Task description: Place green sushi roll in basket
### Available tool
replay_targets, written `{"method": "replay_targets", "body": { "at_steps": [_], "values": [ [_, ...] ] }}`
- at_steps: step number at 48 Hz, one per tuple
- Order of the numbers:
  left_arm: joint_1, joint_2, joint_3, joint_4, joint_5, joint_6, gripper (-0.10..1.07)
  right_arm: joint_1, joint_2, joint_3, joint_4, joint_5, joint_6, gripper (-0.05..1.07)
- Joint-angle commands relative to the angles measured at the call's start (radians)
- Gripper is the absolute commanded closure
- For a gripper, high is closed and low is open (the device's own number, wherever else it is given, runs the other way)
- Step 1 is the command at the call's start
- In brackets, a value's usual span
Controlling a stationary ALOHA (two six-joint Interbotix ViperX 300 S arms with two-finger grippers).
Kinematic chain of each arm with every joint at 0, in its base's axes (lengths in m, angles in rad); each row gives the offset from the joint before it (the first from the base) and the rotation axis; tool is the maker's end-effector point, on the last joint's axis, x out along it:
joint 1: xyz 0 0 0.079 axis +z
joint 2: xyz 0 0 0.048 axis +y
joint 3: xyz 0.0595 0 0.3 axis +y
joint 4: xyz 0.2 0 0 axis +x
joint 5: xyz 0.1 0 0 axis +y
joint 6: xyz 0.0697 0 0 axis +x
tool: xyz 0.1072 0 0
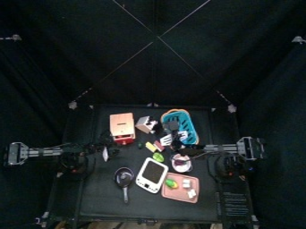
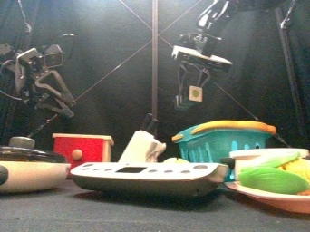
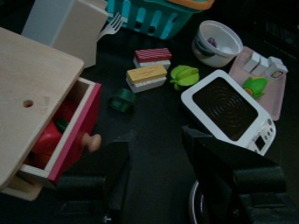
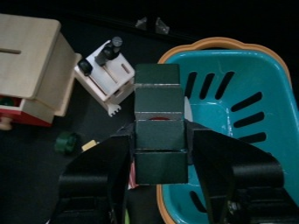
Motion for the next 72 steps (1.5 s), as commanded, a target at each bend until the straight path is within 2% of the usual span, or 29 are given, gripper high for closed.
{"method": "replay_targets", "body": {
  "at_steps": [1,11,18,26,44,72],
  "values": [
    [-0.002,0.002,-0.029,0.003,-0.009,0.002,0.14,-0.054,-0.098,0.110,-0.017,-0.107,0.048,0.26],
    [-0.002,0.002,-0.032,0.003,-0.009,0.002,0.14,-0.192,-0.147,0.258,0.005,-0.313,0.063,0.26],
    [-0.002,0.002,-0.029,0.003,-0.009,0.005,0.14,-0.287,-0.133,0.293,0.005,-0.417,0.054,0.26],
    [-0.002,0.002,-0.025,0.005,-0.009,0.005,0.14,-0.348,-0.107,0.321,0.025,-0.488,0.046,0.26],
    [0.000,0.002,-0.023,0.005,-0.009,0.005,0.14,-0.365,-0.031,0.341,0.071,-0.492,0.029,0.26],
    [0.003,0.000,-0.020,0.005,-0.009,0.005,0.14,-0.382,0.012,0.330,0.120,-0.472,0.020,0.23]
  ]
}}
